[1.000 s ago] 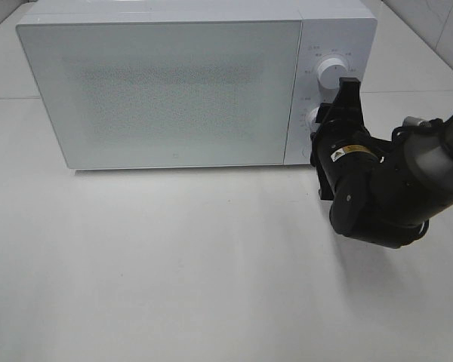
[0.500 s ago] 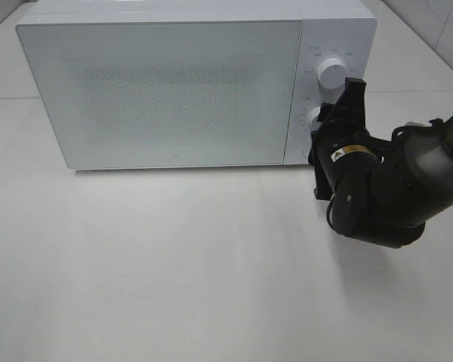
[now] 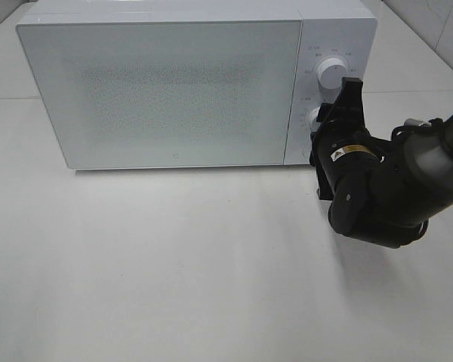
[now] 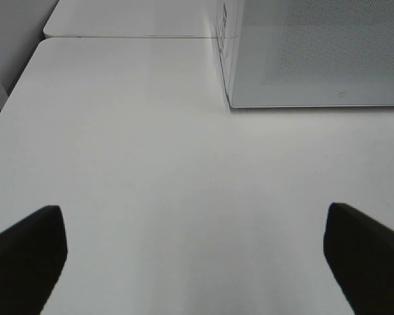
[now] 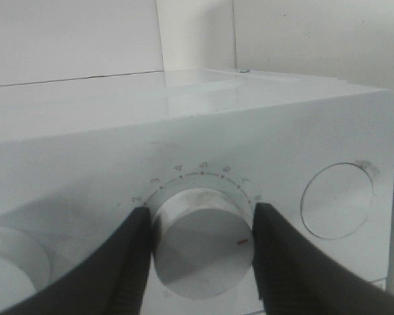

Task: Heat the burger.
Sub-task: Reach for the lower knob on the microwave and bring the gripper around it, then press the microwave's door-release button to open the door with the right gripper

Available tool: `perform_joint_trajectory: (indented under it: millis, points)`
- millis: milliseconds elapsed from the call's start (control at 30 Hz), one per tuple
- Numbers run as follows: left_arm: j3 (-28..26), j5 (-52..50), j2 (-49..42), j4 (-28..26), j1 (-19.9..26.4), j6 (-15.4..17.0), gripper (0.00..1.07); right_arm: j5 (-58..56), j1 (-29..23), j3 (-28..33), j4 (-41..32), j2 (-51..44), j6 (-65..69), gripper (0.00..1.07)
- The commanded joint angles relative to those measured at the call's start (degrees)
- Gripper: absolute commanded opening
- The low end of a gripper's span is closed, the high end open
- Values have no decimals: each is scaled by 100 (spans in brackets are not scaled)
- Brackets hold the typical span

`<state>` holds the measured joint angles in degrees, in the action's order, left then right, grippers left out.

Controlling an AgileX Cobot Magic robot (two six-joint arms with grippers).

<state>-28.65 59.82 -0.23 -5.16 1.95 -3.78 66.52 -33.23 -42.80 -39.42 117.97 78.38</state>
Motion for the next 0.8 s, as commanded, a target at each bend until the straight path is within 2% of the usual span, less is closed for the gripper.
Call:
perform_joint_trajectory:
  millis: [33,67,333,567,800]
  points:
    - [23,-40,-155,-46,6,17,101,86,-29,-149,453,-69,-258,45]
    - [23,-40,-155,-46,6,17,101,80,-34,-149,355,-92,-321,50]
    - [23,-40,-155,-46,6,17,101,29,-34,-149,350,-178,-584,67]
    - [23,-40,-155,-46,6,17,101,-332,-34,-52,390,-453,-951,69]
    - [23,-40,-155,-46,6,17,101,-1106,-34,453,865,-1175,-2074,69]
